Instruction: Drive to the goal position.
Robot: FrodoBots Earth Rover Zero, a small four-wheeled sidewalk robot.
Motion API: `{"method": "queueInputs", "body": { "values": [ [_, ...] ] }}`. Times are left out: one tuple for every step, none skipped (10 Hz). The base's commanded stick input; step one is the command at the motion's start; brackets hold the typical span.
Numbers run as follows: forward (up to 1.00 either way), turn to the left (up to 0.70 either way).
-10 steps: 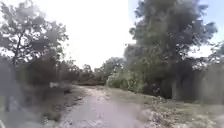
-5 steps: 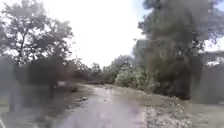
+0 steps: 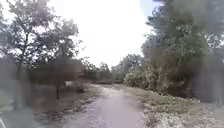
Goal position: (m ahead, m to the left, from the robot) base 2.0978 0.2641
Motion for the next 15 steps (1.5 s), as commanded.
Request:
{"method": "queueInputs", "body": {
  "values": [
    [0.70, 0.00],
    [0.70, 0.00],
    [0.70, 0.29],
    [0.70, 0.25],
    [0.70, 0.12],
    [0.70, 0.00],
    [0.70, 0.00],
    [0.70, 0.00],
    [0.70, 0.00],
    [0.70, 0.00],
    [0.70, 0.00],
    [0.70, 0.00],
    [0.70, 0.00],
    [0.70, 0.00],
    [0.70, 0.00]
  ]
}}
